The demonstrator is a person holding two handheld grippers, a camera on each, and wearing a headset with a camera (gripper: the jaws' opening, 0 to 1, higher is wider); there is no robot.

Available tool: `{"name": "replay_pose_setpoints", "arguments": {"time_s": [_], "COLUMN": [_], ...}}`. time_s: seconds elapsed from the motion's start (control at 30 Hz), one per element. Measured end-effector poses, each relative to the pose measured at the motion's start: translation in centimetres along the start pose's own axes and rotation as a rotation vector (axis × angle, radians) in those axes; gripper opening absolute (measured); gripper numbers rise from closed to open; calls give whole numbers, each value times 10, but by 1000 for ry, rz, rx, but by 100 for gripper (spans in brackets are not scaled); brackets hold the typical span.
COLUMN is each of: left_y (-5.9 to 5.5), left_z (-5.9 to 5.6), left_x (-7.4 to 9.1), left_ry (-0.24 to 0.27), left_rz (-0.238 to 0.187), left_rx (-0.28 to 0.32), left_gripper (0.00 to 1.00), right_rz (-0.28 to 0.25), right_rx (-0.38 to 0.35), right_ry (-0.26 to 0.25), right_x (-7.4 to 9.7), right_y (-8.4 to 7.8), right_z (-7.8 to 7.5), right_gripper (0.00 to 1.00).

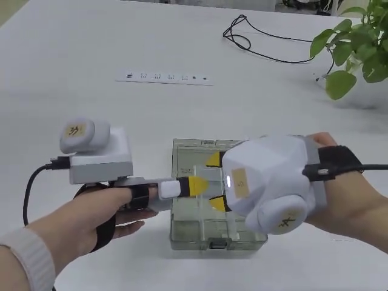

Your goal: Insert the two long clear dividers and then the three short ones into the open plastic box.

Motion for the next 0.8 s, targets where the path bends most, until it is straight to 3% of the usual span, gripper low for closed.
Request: {"name": "replay_pose_setpoints", "arguments": {"time_s": [0.23, 0.33, 0.4, 0.5, 0.57, 0.63, 0.7, 0.73, 0.8], "left_y": [-1, -1, -1, -1, -3, -6, -9, -10, -14], "left_z": [-1, 0, -1, -1, -4, -6, -10, -11, -12], "left_x": [2, 1, 1, 2, 3, 4, 5, 6, 6], "left_ry": [-10, -6, -10, -17, -41, -51, -85, -85, -98], "left_rz": [-4, -7, -9, -6, 6, 31, 49, 58, 85], "left_rx": [-8, -6, -8, -38, -78, -107, -180, -183, -254], "left_gripper": [0, 0, 0, 0, 0, 0, 0, 0, 0], "right_rz": [-26, -33, -39, -41, -63, -75, -81, -84, -93], "right_rx": [31, -20, -28, -39, -113, -142, -200, -220, -268], "right_ry": [1, 26, 12, 1, 40, 57, 111, 132, 211], "right_x": [1, 2, 4, 9, 12, 17, 23, 25, 31], "right_y": [0, -1, -1, -5, -6, -6, -7, -8, -9], "right_z": [2, 3, -1, -7, -6, -10, -10, -11, -9], "right_gripper": [32, 36, 45, 44, 44, 44, 43, 42, 38]}}
Point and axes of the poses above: the centre of the closed fingertips' face, and the gripper's own axes: x roughly backward along the fingers, z roughly to its left, y roughly out of its top, the point moved 2 cm from there along x, roughly backward along the fingers, and after that the axes turned 12 degrees about -x, right-handed, at the moved point
